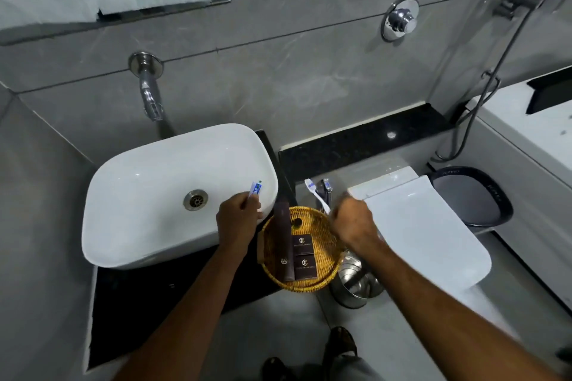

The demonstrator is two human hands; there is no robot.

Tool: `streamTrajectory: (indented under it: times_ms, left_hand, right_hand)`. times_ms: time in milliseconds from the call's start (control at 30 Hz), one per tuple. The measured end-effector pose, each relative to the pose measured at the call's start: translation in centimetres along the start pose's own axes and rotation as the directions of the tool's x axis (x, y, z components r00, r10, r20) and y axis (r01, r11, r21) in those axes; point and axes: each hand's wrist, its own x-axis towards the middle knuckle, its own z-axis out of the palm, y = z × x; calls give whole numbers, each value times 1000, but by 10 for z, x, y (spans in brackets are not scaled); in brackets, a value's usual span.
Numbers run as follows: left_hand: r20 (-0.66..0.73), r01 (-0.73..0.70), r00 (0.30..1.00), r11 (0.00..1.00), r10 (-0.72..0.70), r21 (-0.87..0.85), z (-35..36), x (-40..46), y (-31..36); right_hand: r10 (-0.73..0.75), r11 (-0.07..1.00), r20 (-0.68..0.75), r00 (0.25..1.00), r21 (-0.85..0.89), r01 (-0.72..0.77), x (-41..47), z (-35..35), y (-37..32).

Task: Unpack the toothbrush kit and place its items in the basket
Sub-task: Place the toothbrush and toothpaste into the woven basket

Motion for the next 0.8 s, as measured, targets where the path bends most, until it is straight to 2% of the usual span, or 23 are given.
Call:
streamTrajectory:
  times_ms: [100, 233, 367, 533, 800]
  left_hand:
    - [-41, 3, 999, 1000, -3, 8, 13, -21, -15]
    - [-41, 66, 997, 997, -68, -39, 25, -37, -28]
    - [-51, 71, 996, 997, -71, 8, 24, -43, -36]
    - [-43, 82, 996, 996, -81, 25, 22, -45, -45]
    - [-40, 106, 994, 993, -104, 46, 28, -43, -48]
  right_hand:
    - [139, 985, 9, 990, 102, -139, -7, 38, 4]
    - [134, 980, 0, 991, 150, -132, -12, 72, 1]
    - [142, 970, 1, 990, 200, -140, -14, 87, -3]
    - [118, 977, -89, 989, 190, -100, -7, 91, -10]
    - [136, 985, -41, 990, 109, -131, -1, 99, -7]
